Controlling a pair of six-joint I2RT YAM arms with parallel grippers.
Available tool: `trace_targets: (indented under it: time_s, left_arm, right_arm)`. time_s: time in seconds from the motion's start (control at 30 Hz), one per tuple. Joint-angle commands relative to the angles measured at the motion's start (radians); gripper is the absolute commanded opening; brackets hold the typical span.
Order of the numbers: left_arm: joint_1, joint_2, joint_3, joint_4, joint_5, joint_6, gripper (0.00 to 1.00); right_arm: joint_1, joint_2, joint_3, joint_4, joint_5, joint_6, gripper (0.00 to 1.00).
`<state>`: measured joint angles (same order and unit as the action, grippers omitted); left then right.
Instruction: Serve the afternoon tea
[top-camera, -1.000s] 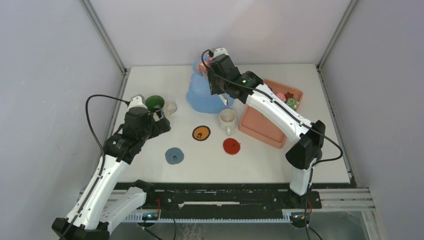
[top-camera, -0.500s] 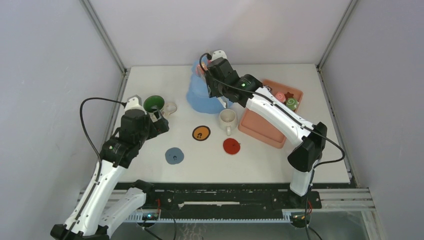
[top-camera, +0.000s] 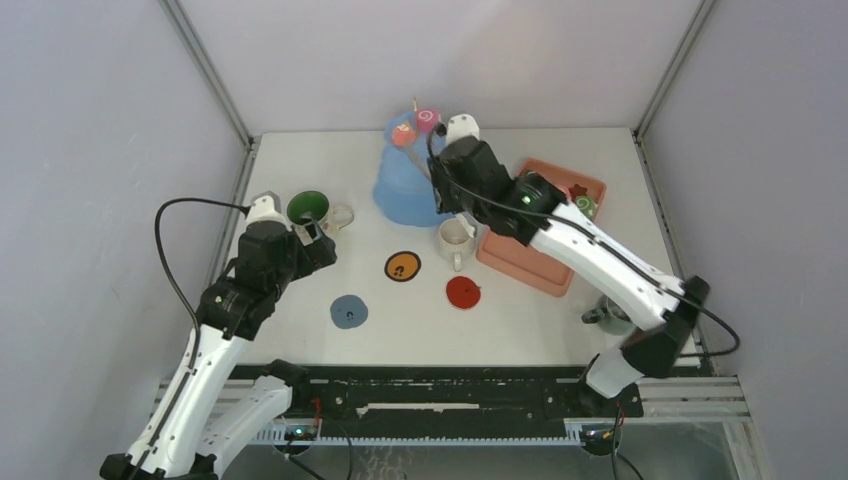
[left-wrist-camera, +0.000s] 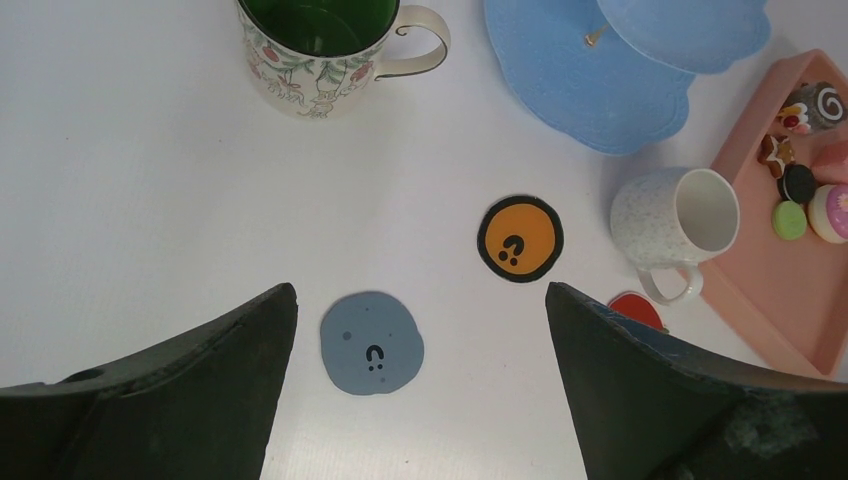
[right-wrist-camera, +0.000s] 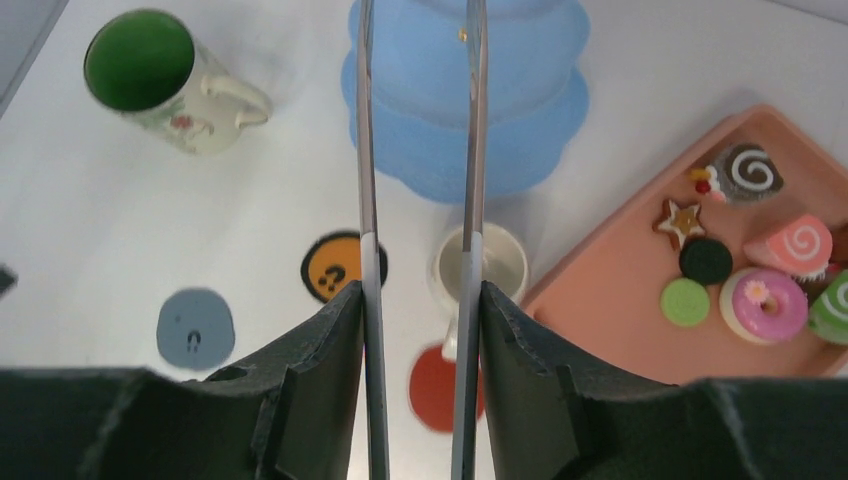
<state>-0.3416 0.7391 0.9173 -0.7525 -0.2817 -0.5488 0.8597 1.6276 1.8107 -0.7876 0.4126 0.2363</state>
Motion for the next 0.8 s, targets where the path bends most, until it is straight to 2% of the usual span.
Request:
trace_targets:
  time_s: [0.0, 0.13, 0.33, 0.5, 0.63, 0.77]
  left_arm:
    - [0.008, -0.018, 0.027, -0.005, -0.004, 0.016, 0.99]
    - [0.007, -0.028, 0.018, -0.008, -0.011, 0.013, 0.99]
    - [0.007, -0.012, 0.013, 0.015, 0.01, 0.002, 0.99]
    - [0.008, 0.007, 0.013, 0.027, 0.03, -0.003, 0.98]
    - [0.008, 0.006, 0.011, 0.034, 0.035, -0.007, 0.98]
    - [0.007, 0.001, 0.008, 0.035, 0.041, -0.012, 0.98]
  right_arm:
    - [0.033, -0.266, -0.203, 0.128, 0.007, 0.022, 0.5]
    - [0.024, -0.497, -0.444, 0.168, 0.026, 0.083, 0.46]
    - [-0.096, -0.699, -0.656, -0.026, 0.085, 0.244, 0.31]
    - [-0.218, -0.765, -0.762, -0.121, 0.046, 0.306, 0.28]
    - [-0.305, -0.749, -0.827, -0.152, -0.011, 0.33, 0.32]
    - [-0.342, -0.707, -0.876, -0.115, -0.103, 0.308, 0.36]
